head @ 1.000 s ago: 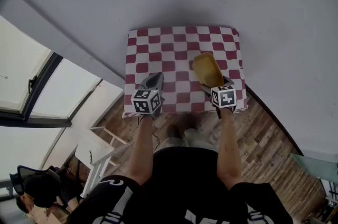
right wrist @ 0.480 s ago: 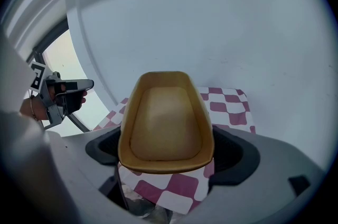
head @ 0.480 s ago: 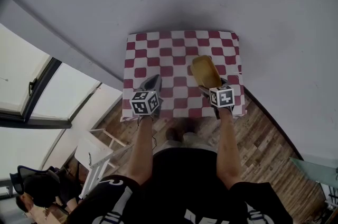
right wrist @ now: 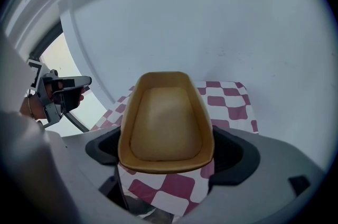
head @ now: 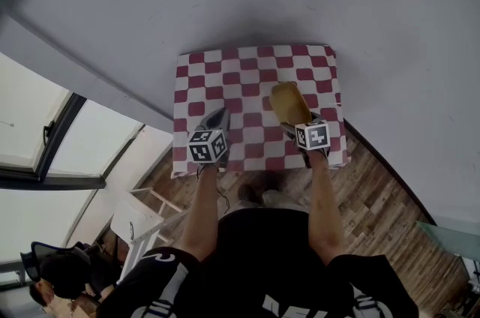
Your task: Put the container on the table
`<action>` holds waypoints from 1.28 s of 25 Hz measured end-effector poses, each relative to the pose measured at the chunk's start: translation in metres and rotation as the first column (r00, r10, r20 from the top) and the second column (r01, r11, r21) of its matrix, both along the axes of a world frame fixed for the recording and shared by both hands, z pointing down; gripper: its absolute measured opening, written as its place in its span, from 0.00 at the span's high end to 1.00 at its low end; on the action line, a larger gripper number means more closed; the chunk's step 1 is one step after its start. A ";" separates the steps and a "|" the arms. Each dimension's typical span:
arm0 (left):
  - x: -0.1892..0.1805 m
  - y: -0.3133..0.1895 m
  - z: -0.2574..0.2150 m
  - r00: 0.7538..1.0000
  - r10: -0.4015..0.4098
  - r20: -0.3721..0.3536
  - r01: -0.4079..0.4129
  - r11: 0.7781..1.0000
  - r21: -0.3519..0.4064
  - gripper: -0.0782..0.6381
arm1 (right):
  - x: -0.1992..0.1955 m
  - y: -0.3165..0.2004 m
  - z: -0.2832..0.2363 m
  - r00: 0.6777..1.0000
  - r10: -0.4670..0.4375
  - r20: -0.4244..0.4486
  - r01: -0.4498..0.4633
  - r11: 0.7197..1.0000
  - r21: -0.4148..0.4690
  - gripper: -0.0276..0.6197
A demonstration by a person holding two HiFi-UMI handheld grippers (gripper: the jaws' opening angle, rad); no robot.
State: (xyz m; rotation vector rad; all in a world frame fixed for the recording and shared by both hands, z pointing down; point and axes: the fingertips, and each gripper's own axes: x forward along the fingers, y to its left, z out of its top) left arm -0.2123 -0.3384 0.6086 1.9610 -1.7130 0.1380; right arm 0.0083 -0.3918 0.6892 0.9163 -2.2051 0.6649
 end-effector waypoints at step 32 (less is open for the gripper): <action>0.011 -0.017 0.099 0.992 -0.093 -0.086 0.076 0.981 -0.179 0.86 | -0.029 -0.052 0.091 0.988 -0.136 -0.066 0.133 0.989 -0.058 0.16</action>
